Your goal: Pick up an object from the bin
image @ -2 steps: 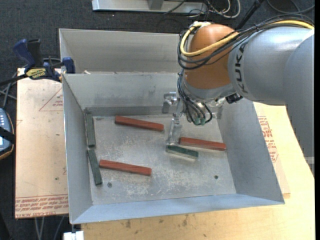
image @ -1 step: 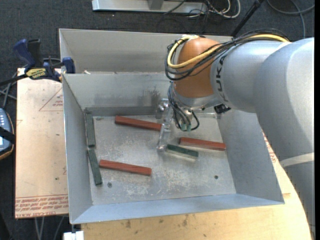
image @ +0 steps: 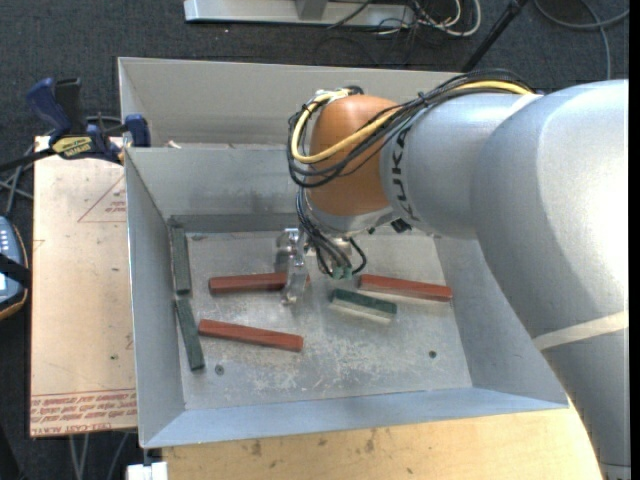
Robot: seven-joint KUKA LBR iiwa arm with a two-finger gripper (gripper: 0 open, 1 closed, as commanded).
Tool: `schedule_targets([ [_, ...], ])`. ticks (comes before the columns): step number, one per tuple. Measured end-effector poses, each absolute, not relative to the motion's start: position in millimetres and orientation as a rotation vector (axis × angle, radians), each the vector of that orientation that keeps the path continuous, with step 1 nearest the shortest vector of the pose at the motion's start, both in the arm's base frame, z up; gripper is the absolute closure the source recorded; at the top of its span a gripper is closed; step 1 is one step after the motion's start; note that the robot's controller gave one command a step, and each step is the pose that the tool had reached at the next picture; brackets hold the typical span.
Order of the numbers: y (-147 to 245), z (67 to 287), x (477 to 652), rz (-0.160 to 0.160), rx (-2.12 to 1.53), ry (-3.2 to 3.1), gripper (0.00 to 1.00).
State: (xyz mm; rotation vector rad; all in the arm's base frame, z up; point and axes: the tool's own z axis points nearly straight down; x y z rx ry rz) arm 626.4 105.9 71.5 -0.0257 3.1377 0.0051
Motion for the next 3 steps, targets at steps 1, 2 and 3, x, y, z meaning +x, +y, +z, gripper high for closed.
schedule_targets([
  [1,105.7,71.5,626.5,0.005,-0.024,3.138,1.0],
  [2,105.7,71.5,626.5,0.005,-0.024,3.138,1.0],
  [3,112.2,75.7,629.2,0.0,-0.283,3.127,1.0],
])
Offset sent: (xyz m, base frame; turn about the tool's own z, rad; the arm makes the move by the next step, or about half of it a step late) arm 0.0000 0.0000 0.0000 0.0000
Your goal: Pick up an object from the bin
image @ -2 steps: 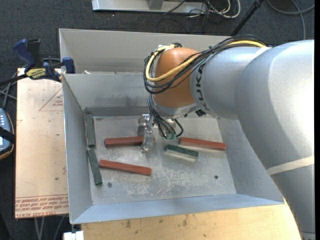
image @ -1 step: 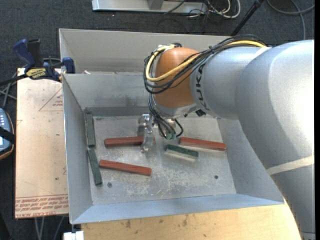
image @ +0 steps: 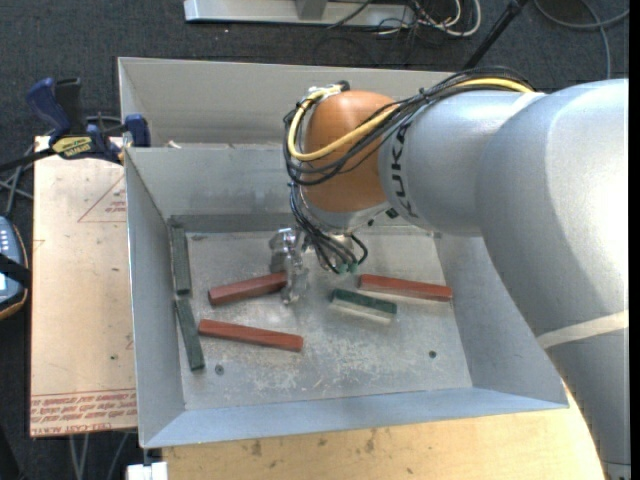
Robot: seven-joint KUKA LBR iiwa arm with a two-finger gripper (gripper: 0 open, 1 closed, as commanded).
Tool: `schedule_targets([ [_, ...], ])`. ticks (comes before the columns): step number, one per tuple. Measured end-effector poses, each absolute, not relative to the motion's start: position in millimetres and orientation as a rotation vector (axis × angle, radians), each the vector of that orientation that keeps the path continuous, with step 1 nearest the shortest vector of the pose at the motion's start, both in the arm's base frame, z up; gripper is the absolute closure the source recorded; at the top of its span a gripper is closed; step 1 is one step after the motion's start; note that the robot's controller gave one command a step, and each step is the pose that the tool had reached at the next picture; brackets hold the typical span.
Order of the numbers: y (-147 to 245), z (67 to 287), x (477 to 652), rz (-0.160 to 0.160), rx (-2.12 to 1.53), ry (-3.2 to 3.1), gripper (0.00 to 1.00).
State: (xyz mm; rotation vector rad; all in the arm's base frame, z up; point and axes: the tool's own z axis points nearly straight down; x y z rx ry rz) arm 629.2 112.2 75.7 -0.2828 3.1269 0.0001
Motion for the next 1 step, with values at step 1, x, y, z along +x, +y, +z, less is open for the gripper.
schedule_targets([
  [1,125.1,242.8,652.8,0.003,-0.427,3.105,1.0],
])
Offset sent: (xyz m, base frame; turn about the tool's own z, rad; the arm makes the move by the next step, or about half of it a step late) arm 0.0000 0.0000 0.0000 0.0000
